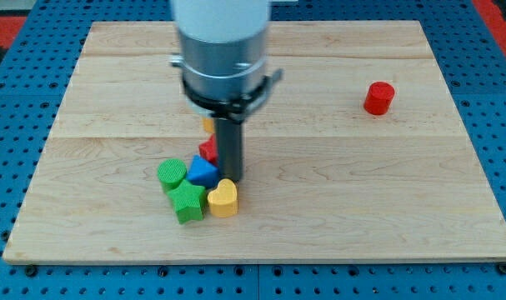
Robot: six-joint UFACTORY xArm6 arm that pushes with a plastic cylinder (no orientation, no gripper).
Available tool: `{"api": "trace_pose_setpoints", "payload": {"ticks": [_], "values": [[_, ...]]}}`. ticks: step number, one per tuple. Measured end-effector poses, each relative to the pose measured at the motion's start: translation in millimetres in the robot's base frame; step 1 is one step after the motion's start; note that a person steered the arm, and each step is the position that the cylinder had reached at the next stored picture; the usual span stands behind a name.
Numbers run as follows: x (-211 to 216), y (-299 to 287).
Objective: Separate the red star and hexagon
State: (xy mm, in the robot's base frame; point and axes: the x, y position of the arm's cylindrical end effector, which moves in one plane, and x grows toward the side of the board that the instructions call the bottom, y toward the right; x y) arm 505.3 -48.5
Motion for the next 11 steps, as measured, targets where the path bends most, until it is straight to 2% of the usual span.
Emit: {"api": "trace_pose_setpoints", "payload": {"ticks": [1, 3, 4, 6, 7, 8, 10, 11], "values": [[-49.7, -33.2], [-133.5, -28.0], [-145.3, 35.0], [-219.6, 46.0], [-149.4, 43.5], [-151.6, -34.0], [-177.9, -121.8], [-185.4, -185.8]]}}
